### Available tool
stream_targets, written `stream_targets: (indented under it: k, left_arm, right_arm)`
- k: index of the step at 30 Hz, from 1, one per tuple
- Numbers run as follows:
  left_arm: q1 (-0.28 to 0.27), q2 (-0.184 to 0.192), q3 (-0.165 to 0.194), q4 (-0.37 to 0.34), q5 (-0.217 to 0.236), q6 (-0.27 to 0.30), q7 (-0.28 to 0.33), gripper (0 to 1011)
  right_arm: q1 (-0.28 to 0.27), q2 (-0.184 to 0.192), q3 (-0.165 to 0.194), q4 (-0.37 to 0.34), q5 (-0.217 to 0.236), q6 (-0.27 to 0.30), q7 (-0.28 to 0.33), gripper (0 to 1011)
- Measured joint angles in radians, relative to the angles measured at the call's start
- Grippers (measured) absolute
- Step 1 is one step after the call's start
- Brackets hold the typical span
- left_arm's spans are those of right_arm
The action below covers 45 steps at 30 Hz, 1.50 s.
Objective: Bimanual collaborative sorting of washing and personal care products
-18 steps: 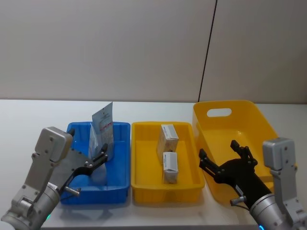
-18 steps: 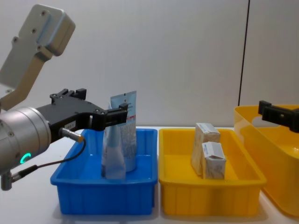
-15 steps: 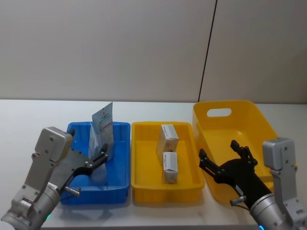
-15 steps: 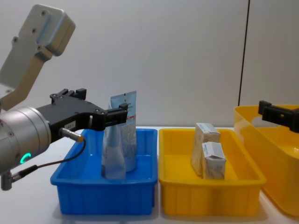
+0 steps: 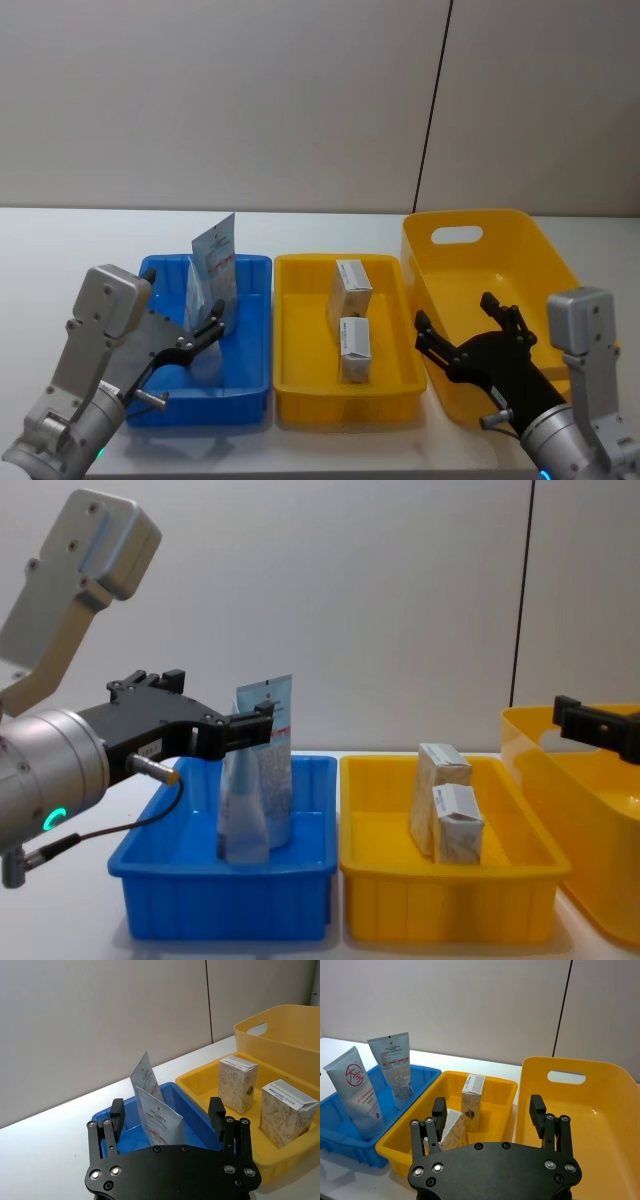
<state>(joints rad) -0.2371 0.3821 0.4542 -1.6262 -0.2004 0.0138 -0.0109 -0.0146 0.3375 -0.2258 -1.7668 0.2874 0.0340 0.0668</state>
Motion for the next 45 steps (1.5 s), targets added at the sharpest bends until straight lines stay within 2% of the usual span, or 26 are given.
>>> stream_targets:
  k: [45]
  left_arm:
    - [0.000, 0.000, 0.000, 0.000, 0.000, 0.000, 0.000, 1002]
  right_arm:
    - [0.000, 0.000, 0.000, 0.000, 0.000, 0.001, 0.000, 1003]
